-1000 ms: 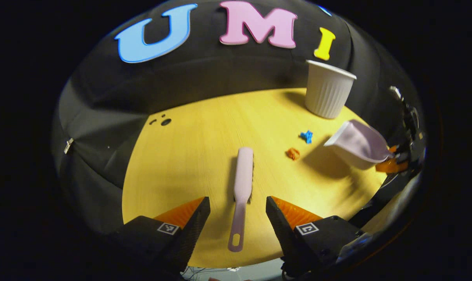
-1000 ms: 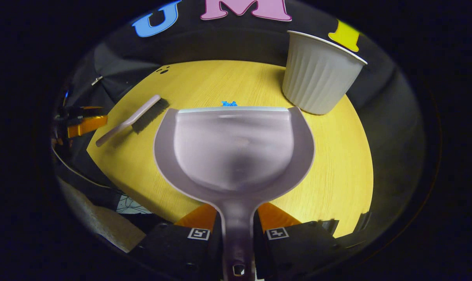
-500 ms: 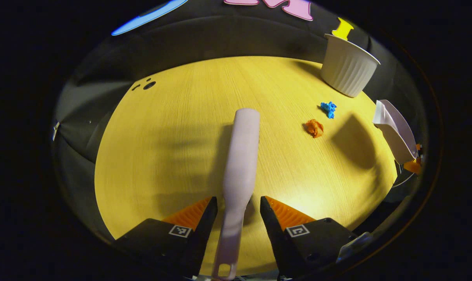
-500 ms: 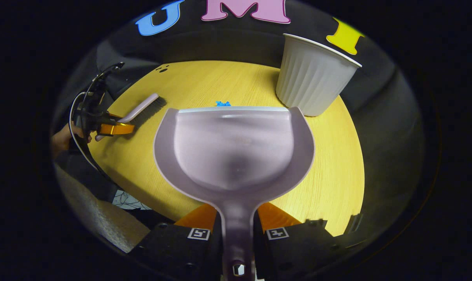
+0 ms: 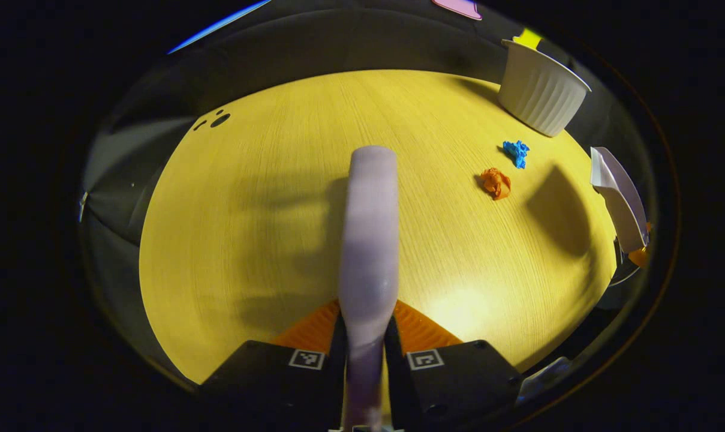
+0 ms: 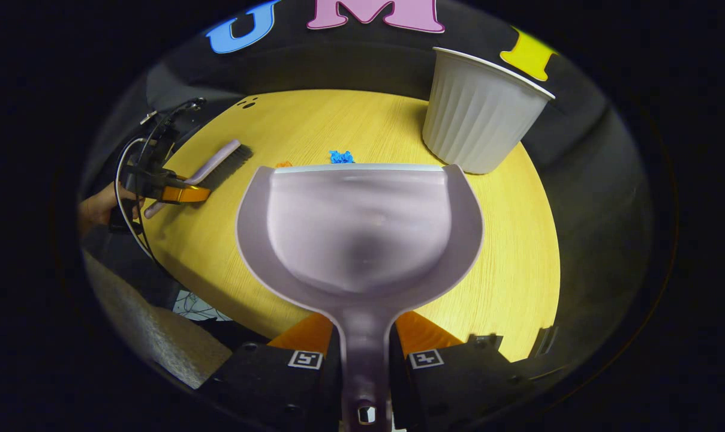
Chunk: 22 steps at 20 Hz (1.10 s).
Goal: Pick up the small broom and dustpan from the desktop, sweep the trash into the dustpan with the broom, and then empty the trash into the garbage bin.
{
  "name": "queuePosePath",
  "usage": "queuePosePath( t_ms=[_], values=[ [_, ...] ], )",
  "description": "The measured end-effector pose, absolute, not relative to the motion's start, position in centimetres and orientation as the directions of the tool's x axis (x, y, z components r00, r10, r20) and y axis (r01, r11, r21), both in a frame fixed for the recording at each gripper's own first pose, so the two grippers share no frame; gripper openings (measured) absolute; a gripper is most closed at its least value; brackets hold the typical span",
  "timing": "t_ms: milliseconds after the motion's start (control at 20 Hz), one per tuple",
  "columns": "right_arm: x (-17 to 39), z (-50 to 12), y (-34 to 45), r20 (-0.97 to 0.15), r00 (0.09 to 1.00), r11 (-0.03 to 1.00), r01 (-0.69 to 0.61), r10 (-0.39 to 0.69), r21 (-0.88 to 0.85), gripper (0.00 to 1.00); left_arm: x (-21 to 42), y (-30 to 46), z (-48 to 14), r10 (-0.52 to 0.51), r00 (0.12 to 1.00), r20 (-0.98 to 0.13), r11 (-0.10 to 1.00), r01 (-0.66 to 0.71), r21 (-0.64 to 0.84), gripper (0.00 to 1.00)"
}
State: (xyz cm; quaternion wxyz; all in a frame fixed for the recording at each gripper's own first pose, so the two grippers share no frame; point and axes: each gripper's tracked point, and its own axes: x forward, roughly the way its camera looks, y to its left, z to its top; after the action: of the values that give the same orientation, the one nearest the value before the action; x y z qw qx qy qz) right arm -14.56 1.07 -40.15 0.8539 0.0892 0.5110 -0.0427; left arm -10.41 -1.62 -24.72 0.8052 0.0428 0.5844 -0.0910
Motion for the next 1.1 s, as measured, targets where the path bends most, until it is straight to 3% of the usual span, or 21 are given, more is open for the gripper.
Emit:
queuePosePath(
  t_ms=[150, 200, 350, 400, 450, 600, 650, 1000, 1100],
  values=[
    [-14.4, -40.4, 1.7, -0.896, 0.441, 0.988, 0.111, 0.048, 0.107, 0.42, -9.2, -0.9, -24.3, -0.056, 0.329, -0.943, 0.975, 0.220, 0.019, 0.28],
    [-14.7, -40.6, 1.9, -0.911, 0.409, 0.992, 0.083, 0.056, 0.098, 0.37, -8.6, -1.1, -24.0, -0.056, 0.348, -0.936, 0.969, 0.245, 0.033, 0.23],
    [-15.5, -41.3, 2.3, -0.948, 0.309, 0.997, 0.007, 0.075, 0.081, 0.33, -6.2, -3.4, -23.0, -0.103, 0.360, -0.927, 0.951, 0.309, 0.015, 0.26],
    [-15.6, -41.5, 2.5, -0.958, 0.274, 0.996, -0.009, 0.091, 0.092, 0.37, -5.3, -4.6, -23.0, -0.124, 0.362, -0.924, 0.946, 0.326, 0.001, 0.27],
    [-15.6, -41.7, 2.6, -0.963, 0.249, 0.994, -0.026, 0.107, 0.103, 0.33, -4.2, -5.7, -22.9, -0.141, 0.364, -0.921, 0.939, 0.344, -0.008, 0.26],
    [-15.2, -42.3, 2.4, -0.971, 0.195, 0.990, -0.049, 0.139, 0.132, 0.41, -1.5, -8.4, -23.1, -0.179, 0.350, -0.919, 0.911, 0.411, -0.021, 0.26],
    [-15.0, -42.7, 2.3, -0.973, 0.182, 0.989, -0.053, 0.142, 0.135, 0.37, -0.7, -9.2, -23.3, -0.184, 0.339, -0.923, 0.902, 0.431, -0.021, 0.26],
    [-13.2, -44.6, 0.7, -0.975, 0.172, 0.985, -0.122, 0.138, 0.118, 0.37, 1.1, -16.1, -25.0, -0.261, 0.261, -0.930, 0.785, 0.618, -0.047, 0.26],
    [-13.0, -44.9, 0.6, -0.974, 0.173, 0.983, -0.134, 0.147, 0.125, 0.37, 0.7, -18.2, -24.5, -0.288, 0.231, -0.929, 0.754, 0.653, -0.072, 0.22]
  ],
)
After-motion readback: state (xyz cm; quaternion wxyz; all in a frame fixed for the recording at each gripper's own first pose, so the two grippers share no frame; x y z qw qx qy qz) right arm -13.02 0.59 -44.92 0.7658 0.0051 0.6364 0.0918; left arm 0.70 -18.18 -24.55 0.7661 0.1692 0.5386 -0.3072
